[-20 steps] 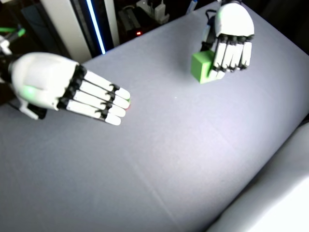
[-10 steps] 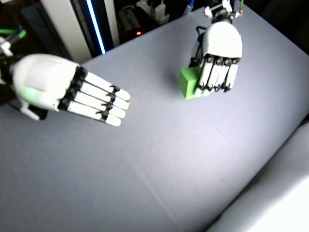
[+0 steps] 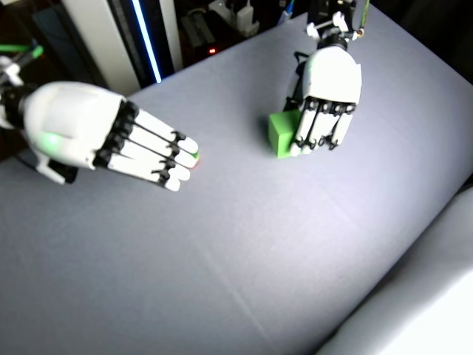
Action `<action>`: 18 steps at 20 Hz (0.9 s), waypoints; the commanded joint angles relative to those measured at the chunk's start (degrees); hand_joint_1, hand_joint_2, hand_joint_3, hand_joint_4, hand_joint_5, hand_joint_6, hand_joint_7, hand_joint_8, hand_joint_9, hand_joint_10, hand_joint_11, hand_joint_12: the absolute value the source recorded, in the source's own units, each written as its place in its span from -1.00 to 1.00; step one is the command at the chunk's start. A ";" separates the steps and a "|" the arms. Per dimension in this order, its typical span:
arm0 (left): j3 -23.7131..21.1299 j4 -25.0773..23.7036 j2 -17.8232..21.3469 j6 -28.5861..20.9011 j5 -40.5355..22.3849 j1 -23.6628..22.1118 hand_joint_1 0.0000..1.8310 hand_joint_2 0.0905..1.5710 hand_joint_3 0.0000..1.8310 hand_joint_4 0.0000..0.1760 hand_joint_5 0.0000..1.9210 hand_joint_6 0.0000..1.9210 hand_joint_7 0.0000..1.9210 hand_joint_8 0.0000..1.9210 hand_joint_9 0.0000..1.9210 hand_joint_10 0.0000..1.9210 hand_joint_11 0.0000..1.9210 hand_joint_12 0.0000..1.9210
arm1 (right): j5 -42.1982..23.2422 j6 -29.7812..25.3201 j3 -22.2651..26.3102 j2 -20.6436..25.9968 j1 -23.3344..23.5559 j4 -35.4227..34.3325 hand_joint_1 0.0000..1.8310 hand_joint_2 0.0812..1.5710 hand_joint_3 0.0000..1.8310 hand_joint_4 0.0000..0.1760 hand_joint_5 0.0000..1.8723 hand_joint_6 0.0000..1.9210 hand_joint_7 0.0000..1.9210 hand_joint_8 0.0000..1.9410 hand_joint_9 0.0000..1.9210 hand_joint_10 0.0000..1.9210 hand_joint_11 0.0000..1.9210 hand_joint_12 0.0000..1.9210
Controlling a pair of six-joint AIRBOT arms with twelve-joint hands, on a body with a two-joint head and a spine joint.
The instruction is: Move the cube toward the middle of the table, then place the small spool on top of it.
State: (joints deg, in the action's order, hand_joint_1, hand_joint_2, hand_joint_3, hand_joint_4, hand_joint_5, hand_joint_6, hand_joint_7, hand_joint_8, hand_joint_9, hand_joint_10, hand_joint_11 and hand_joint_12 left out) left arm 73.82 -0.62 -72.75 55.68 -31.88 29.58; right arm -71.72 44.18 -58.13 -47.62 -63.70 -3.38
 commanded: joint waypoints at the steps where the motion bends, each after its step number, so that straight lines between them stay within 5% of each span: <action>1: 0.38 0.00 -0.19 0.15 -5.95 -0.17 0.31 0.28 -0.99 -1.00 0.21 -0.36 -0.02 -0.52 0.02 -0.79 -0.42 0.06 | -6.94 -0.21 -0.27 -0.03 0.65 -0.98 -0.02 0.77 -1.00 -1.00 -0.24 -1.00 -0.30 -1.00 -0.29 -1.00 -0.54 -0.35; 2: 0.43 0.00 -0.28 0.15 -5.85 -0.14 0.29 0.30 -1.00 -1.00 0.16 -0.24 0.01 -0.82 0.02 -0.87 -0.41 -0.02 | -6.94 -0.21 -0.27 -0.05 0.65 -0.98 -0.02 0.77 -1.00 -1.00 -0.24 -1.00 -0.29 -1.00 -0.28 -1.00 -0.52 -0.36; 3: 0.46 0.00 -0.34 0.15 -5.79 -0.11 0.28 0.15 -1.00 -1.00 -0.04 -0.91 0.01 -0.98 0.01 -0.96 -0.39 -0.11 | -6.94 -0.21 -0.27 -0.08 0.65 -0.98 -0.02 0.77 -1.00 -1.00 -0.24 -1.00 -0.28 -1.00 -0.27 -0.99 -0.52 -0.37; 8: 0.52 0.00 -0.46 0.16 -5.47 0.02 0.27 0.10 -1.00 -1.00 -0.34 -1.00 -0.29 -1.00 -0.23 -1.00 -0.51 -0.48 | -6.95 -0.22 -0.27 -0.14 0.65 -0.98 0.00 0.76 -1.00 -1.00 -0.24 -1.00 -0.27 -1.00 -0.29 -1.00 -0.61 -0.26; 16: -0.06 0.06 0.24 0.14 -6.25 0.35 0.18 0.09 -1.00 -1.00 -0.55 -1.00 -0.58 -1.00 -0.53 -1.00 -0.70 -0.49 | -6.94 -0.23 -0.33 -0.31 0.65 -0.99 0.03 0.75 -1.00 -1.00 -0.22 -1.00 -0.25 -1.00 -0.26 -0.99 -0.61 -0.21; 18: -1.46 0.24 1.81 0.14 -8.25 0.66 0.11 0.11 -1.00 -0.22 -0.69 -1.00 -0.78 -1.00 -0.76 -1.00 -0.91 -0.32 | -6.94 -0.23 -0.33 -0.44 0.67 -0.98 0.07 0.74 -1.00 -1.00 -0.23 -1.00 -0.25 -1.00 -0.26 -0.99 -0.60 -0.21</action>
State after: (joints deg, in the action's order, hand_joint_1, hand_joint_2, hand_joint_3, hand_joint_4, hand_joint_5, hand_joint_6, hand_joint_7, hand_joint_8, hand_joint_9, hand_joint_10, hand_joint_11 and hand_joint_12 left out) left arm 71.96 -0.45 -71.18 55.66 -32.51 30.55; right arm -71.72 44.16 -58.15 -48.10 -63.70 -3.42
